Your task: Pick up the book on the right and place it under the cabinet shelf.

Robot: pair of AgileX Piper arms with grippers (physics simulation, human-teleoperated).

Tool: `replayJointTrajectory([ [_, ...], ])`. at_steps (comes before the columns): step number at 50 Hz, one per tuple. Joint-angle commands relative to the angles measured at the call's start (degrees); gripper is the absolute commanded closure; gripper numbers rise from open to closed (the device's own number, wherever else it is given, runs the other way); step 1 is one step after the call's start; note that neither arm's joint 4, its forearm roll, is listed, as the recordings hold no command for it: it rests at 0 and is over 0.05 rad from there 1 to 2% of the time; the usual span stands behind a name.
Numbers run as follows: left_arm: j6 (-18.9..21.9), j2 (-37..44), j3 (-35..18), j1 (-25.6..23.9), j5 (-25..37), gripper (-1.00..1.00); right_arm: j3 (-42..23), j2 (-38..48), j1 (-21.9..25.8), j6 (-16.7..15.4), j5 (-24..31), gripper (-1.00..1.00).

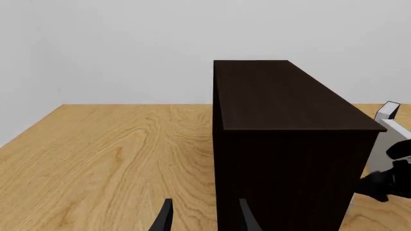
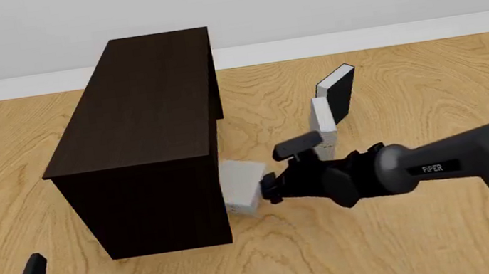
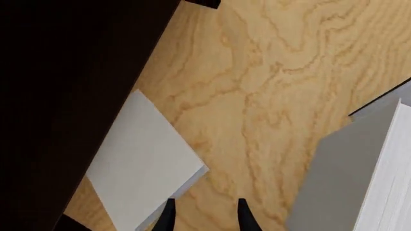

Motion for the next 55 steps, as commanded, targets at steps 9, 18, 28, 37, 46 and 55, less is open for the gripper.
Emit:
replayJointTrajectory([
  [9, 0.0, 0.2, 0.0, 0.1, -0.2, -1.00, -4.9, 3.2, 4.4, 6.8, -2.6, -1.00],
  [18, 0.0, 0.1, 0.0, 0.0, 0.0, -1.00, -7.3, 4.2, 4.6, 6.1, -1.3, -1.00],
  [28, 0.0, 0.1, 0.0, 0.1, 0.0, -1.00, -9.1, 4.5, 5.1, 5.5, -0.3, -1.00],
  [37, 0.0, 0.1, 0.0, 0.1, -0.1, -1.00, -9.4, 4.4, 5.4, 5.3, -0.2, -1.00],
  [46, 0.0, 0.1, 0.0, 0.1, -0.1, -1.00, -8.2, 4.5, 5.2, 5.4, -1.2, -1.00],
  [55, 0.0, 0.1, 0.0, 0.1, 0.0, -1.00, -4.4, 0.7, 4.6, 4.9, -2.1, -1.00],
])
